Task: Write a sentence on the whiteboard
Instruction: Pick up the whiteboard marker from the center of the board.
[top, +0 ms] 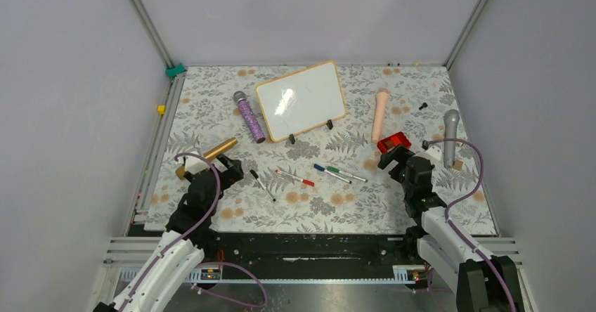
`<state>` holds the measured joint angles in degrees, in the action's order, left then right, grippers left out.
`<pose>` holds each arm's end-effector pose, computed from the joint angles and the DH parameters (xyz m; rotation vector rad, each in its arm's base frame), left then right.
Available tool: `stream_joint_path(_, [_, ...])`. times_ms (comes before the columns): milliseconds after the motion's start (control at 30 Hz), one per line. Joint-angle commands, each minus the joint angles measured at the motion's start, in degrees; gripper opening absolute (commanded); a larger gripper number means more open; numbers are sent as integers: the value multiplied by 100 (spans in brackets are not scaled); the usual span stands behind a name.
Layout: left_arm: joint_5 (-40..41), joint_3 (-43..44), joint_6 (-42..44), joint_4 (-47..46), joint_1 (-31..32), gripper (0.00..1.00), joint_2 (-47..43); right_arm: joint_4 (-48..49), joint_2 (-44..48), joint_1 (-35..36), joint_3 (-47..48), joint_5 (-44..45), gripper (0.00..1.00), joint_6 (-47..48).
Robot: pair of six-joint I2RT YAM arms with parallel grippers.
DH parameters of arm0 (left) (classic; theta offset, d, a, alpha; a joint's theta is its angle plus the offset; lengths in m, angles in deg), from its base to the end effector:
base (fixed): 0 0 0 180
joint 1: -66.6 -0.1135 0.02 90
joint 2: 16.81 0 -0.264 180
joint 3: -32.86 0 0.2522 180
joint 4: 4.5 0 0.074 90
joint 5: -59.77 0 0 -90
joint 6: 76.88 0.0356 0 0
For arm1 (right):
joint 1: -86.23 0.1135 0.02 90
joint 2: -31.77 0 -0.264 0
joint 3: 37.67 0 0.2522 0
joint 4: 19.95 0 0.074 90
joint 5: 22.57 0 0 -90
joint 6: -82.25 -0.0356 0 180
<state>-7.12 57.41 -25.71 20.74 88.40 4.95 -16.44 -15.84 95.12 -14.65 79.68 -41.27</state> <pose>0.1216 -0.0336 0.1829 -0.5451 1.8641 -0.3100 0.1719 0.0192 0.1644 0.5520 1.8604 0.2868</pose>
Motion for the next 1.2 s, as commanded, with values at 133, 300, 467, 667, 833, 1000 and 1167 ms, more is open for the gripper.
stream_joint_path(133, [-385,187,265,-316,9,99,114,302,2,27,124,-756,99,280])
stream_joint_path(300, [-758,197,395,-443,14,98,243,849,-265,41,211,-2375,97,595])
stream_joint_path(467, [-1049,123,459,-614,11,96,258,457,-535,442,714,-3281,97,867])
stream_joint_path(667, [-1250,109,465,-774,13,95,400,-697,-562,1386,1214,-2602,98,1390])
stream_joint_path(833, [-1290,117,419,-835,13,93,497,-1405,-1016,2125,1861,-2227,99,1783])
stream_joint_path(1000, [-1318,99,417,-864,16,93,479,-1955,-1971,3204,2672,-1872,94,2391])
stream_joint_path(1167, [-1346,99,427,-854,16,92,486,-2696,-3050,4015,3742,-1076,86,2928])
